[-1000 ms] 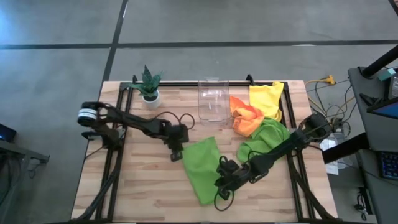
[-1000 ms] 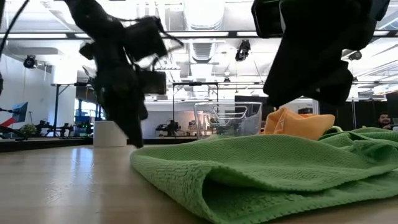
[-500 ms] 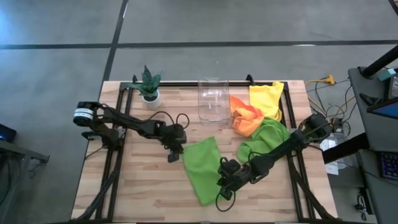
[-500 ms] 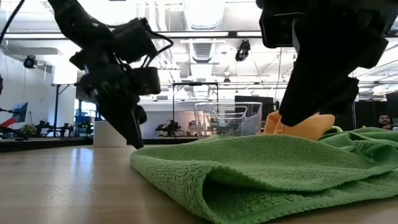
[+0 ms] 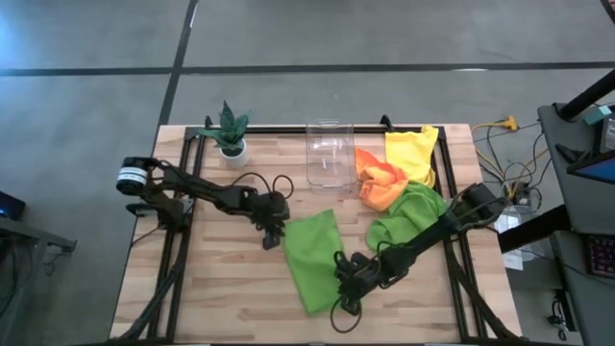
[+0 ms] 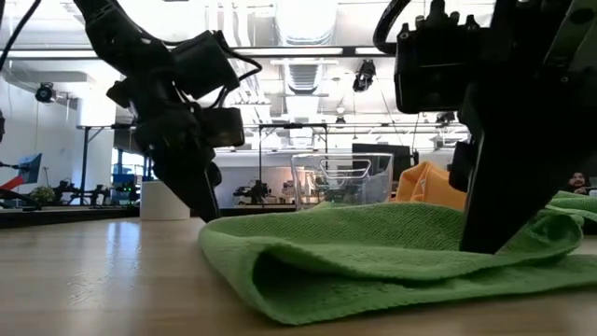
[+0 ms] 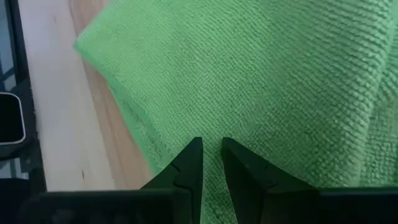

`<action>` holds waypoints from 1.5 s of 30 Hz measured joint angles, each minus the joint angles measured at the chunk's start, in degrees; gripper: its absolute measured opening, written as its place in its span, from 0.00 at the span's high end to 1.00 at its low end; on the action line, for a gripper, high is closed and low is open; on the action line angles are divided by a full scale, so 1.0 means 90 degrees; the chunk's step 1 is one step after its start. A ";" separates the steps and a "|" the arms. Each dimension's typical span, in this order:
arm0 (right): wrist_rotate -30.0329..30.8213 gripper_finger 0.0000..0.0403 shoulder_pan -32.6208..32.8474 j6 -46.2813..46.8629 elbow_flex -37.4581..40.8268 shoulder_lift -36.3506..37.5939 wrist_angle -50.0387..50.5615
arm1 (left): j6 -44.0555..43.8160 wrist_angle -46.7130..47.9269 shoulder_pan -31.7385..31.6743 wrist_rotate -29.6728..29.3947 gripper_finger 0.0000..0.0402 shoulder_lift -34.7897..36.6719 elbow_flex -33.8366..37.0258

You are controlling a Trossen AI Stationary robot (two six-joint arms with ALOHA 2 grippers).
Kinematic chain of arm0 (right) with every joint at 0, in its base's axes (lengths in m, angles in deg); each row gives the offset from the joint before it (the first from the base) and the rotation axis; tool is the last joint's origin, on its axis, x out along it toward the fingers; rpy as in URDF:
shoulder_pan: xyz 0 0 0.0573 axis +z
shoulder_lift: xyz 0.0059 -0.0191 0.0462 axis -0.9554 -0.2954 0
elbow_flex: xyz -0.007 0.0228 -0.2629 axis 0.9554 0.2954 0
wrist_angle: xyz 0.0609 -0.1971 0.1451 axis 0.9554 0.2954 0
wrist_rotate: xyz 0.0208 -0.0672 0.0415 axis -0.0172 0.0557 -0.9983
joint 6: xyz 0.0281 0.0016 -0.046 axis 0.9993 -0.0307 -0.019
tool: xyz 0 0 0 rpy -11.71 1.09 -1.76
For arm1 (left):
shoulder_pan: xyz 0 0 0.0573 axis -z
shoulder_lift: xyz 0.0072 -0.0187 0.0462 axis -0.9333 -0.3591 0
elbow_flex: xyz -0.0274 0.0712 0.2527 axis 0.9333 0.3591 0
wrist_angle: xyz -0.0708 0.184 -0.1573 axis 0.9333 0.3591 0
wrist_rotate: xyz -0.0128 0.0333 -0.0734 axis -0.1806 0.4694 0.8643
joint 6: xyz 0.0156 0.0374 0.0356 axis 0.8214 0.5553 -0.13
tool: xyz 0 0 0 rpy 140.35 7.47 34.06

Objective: Fold microfiber towels
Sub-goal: Fold the top green towel

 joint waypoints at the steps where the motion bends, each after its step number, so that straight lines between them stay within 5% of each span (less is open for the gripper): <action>1: -0.0017 0.86 0.0000 0.0016 -0.0010 -0.0029 -0.0013 | 0.0000 -0.0009 -0.0002 -0.0080 0.62 0.0020 -0.0001; 8: -0.0040 0.86 -0.0002 0.0169 -0.0015 -0.0043 -0.0005 | -0.0003 -0.0005 -0.0005 -0.0567 0.59 0.0148 -0.0029; 17: 0.0953 0.86 -0.0030 -0.0042 0.0012 0.0802 0.0075 | -0.0675 -0.0169 0.0010 0.0042 0.58 0.0174 -0.0062; 25: 0.1826 0.86 -0.0558 0.0004 0.0054 0.0803 0.0464 | -0.1354 -0.1384 0.0250 0.0661 0.58 0.0133 -0.0298; 33: 0.1372 0.86 -0.1791 -0.0536 0.0099 0.0574 0.0464 | -0.1508 -0.1275 0.0663 -0.0427 0.59 0.0131 -0.0210; 45: 0.0726 0.86 -0.2521 -0.0691 0.0104 0.0459 0.1029 | -0.2248 -0.1149 0.0649 -0.0525 0.59 -0.0887 -0.0158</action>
